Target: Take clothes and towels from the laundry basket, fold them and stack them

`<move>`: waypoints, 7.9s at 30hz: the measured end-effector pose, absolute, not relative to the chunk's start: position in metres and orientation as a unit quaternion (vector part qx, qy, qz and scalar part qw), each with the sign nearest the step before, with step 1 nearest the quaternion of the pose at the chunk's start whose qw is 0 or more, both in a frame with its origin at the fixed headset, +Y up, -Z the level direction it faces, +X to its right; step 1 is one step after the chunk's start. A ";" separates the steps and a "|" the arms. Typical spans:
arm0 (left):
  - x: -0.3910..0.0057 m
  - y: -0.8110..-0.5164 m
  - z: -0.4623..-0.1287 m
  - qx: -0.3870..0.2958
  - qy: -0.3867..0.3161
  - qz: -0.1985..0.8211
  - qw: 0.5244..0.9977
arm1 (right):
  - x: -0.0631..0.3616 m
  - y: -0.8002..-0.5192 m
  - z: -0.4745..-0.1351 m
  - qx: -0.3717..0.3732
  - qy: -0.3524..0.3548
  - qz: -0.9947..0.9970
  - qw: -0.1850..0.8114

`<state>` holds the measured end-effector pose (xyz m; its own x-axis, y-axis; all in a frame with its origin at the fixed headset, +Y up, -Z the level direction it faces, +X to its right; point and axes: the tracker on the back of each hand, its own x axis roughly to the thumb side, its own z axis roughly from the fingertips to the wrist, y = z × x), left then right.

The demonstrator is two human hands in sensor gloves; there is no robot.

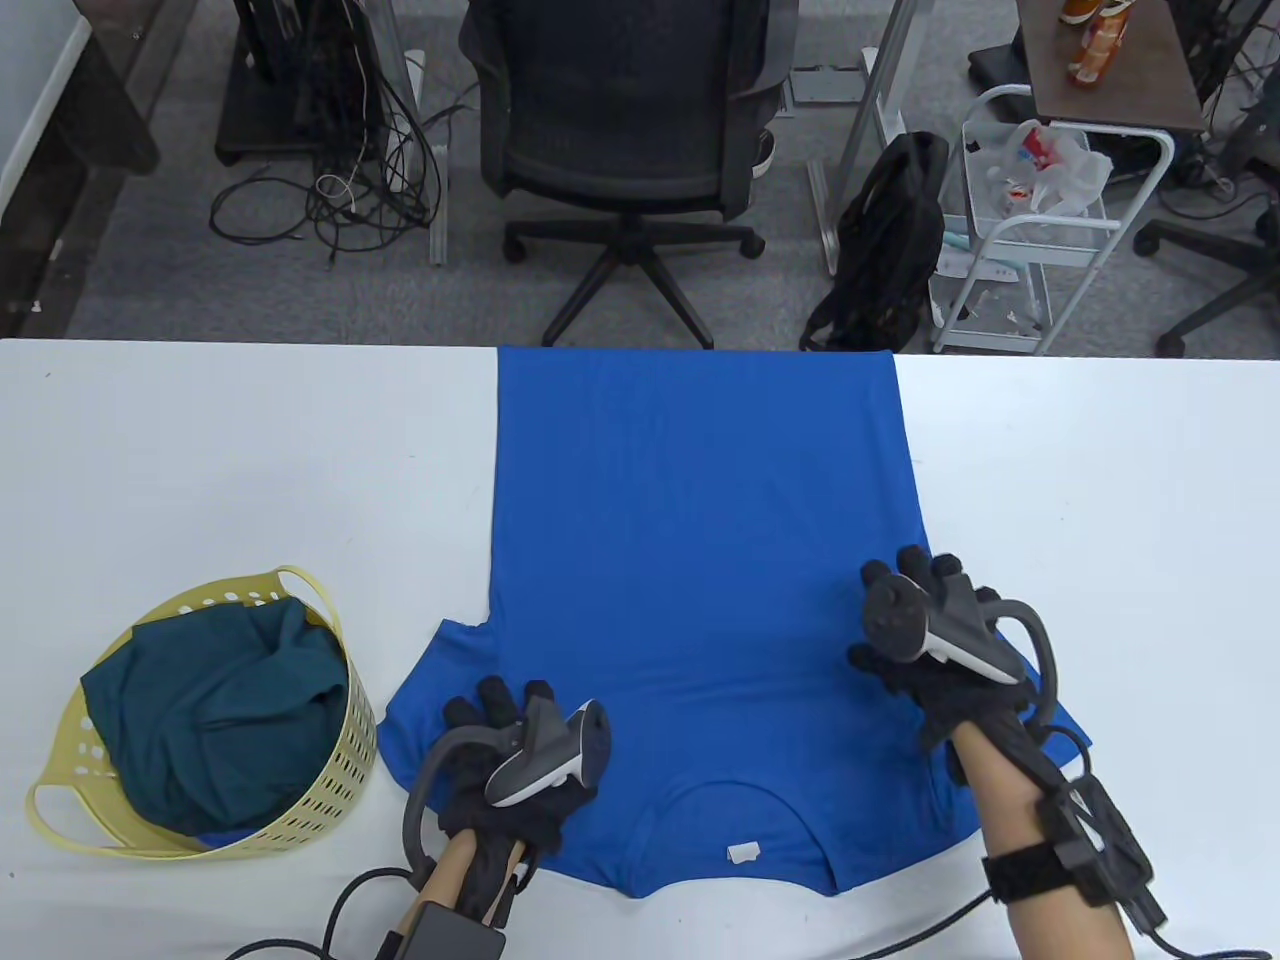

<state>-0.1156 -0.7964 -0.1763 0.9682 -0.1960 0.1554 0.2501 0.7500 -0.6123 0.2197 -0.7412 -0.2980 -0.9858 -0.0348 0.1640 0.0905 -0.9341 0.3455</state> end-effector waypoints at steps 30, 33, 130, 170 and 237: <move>-0.078 -0.778 -0.193 -0.262 -0.047 -0.094 0.959 | 0.250 -0.748 -0.284 -0.037 -0.144 -0.988 0.039; -0.072 -0.796 -0.188 -0.342 -0.066 -0.073 0.935 | 0.263 -0.758 -0.324 0.035 -0.194 -0.980 -0.014; -0.173 -0.743 -0.158 -0.196 0.024 -0.109 0.974 | 0.333 -0.746 -0.175 0.060 -0.210 -0.976 -0.004; -0.154 -0.790 -0.193 -0.158 0.101 -0.312 0.932 | 0.373 -0.741 -0.191 0.176 -0.064 -0.982 -0.021; 0.036 -0.759 -0.180 -0.224 -0.256 0.014 0.940 | 0.330 -0.746 -0.185 0.058 -0.083 -0.995 -0.003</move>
<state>0.0362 -0.7593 -0.1804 0.8682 0.1417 0.4756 0.0876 0.8996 -0.4278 0.3298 -0.7459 -0.1848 -0.9932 -0.0039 -0.1168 -0.0156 -0.9861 0.1657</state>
